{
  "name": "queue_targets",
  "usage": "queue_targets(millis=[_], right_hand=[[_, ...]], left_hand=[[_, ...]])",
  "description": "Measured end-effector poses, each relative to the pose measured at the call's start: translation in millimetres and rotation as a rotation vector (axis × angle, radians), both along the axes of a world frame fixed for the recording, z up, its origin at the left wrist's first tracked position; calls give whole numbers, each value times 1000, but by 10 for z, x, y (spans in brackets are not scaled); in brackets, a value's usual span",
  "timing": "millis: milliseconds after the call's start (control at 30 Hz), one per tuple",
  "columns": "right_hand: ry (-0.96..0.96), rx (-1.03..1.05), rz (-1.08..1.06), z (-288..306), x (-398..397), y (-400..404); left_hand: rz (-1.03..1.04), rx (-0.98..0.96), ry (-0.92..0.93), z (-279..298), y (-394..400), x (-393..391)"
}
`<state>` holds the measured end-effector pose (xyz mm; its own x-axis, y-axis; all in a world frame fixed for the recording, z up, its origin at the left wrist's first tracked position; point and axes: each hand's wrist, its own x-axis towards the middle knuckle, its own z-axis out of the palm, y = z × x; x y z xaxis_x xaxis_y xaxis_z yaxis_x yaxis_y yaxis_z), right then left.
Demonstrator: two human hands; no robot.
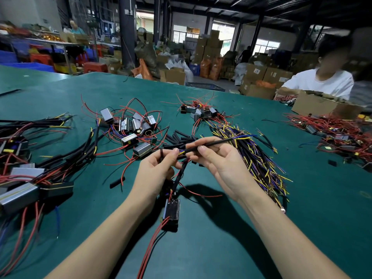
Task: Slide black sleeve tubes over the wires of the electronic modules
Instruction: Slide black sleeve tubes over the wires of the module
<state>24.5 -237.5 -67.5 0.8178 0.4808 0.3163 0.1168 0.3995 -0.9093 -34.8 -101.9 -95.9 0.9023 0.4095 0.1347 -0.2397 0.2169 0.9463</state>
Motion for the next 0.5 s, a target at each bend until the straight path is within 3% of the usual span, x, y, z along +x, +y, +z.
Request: queue_targets(millis=[233, 500], right_hand=[[153, 163, -63, 21, 68, -62], [247, 170, -17, 0, 107, -102]], left_hand=[[-30, -83, 27, 16, 20, 12], [-21, -89, 17, -1, 12, 18]])
